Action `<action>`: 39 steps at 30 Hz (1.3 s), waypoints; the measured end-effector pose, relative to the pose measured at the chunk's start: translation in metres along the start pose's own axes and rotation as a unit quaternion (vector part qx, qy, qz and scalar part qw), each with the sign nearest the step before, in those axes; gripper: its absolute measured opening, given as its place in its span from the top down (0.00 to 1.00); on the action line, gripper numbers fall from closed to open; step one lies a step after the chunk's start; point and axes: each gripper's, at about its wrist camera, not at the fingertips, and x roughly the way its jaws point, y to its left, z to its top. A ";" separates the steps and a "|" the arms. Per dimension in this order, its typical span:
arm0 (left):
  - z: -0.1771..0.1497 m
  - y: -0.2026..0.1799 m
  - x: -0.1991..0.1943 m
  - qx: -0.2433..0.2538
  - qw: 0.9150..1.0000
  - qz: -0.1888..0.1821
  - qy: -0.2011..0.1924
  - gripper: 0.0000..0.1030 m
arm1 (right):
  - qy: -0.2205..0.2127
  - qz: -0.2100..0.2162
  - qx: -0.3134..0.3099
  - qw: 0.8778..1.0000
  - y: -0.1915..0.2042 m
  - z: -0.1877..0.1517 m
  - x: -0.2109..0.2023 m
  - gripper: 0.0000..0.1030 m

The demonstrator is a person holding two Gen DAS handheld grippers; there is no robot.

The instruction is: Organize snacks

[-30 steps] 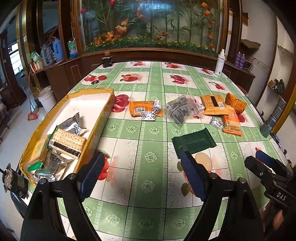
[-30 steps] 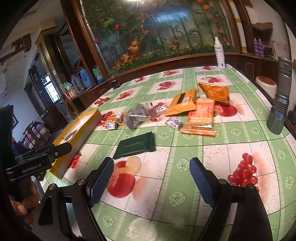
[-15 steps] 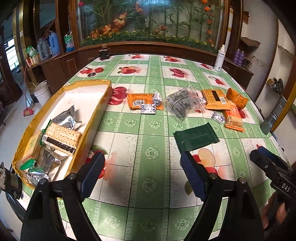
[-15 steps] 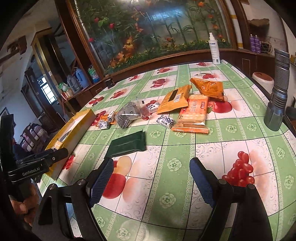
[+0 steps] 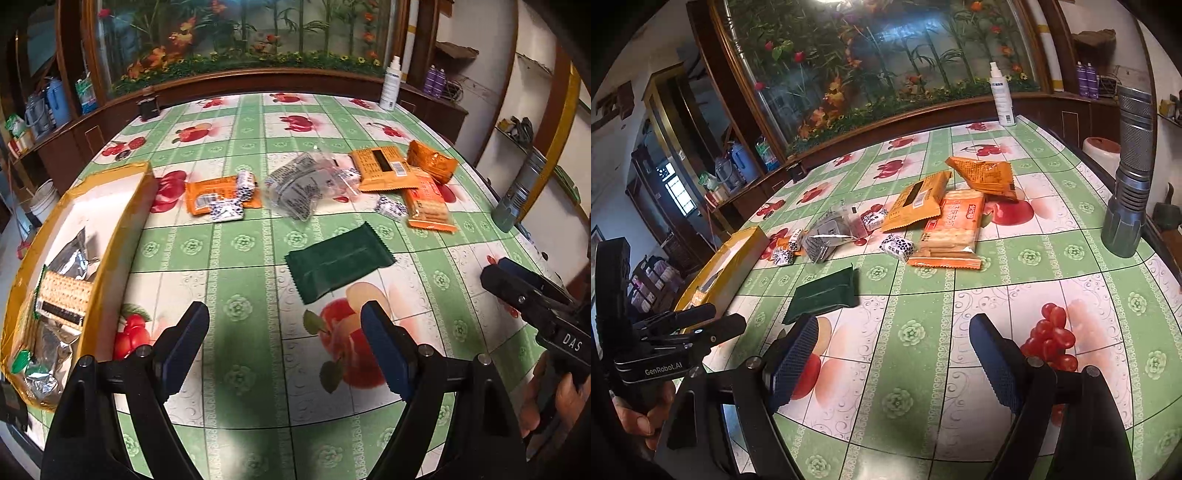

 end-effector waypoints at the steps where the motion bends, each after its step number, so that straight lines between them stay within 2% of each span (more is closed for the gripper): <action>1: 0.001 -0.001 0.001 0.003 1.000 -0.001 0.001 0.18 | 0.001 0.000 0.000 1.000 -0.001 0.000 0.001 0.17; 17: 0.011 -0.007 0.029 0.039 0.998 -0.046 0.035 0.18 | 0.007 -0.013 -0.004 1.000 -0.002 0.015 0.014 0.17; 20: 0.019 -0.009 0.037 0.061 0.996 -0.049 0.041 0.18 | 0.013 -0.018 -0.003 1.000 -0.003 0.018 0.020 0.17; 24: 0.030 -0.021 0.048 0.119 0.990 -0.050 0.049 0.18 | 0.021 -0.023 0.001 1.000 -0.003 0.025 0.029 0.17; 31: 0.041 -0.042 0.077 0.215 0.972 -0.064 0.075 0.18 | 0.032 -0.041 0.009 0.999 -0.011 0.043 0.047 0.16; 33: 0.041 -0.044 0.086 0.224 0.969 -0.063 0.086 0.18 | 0.035 -0.053 0.015 0.998 -0.016 0.050 0.054 0.16; 37: 0.046 -0.039 0.094 0.203 0.968 -0.103 0.102 0.17 | 0.048 -0.076 0.029 0.995 -0.026 0.062 0.076 0.16; 39: 0.044 -0.039 0.094 0.201 0.969 -0.106 0.094 0.17 | 0.053 -0.087 0.029 0.994 -0.028 0.065 0.087 0.16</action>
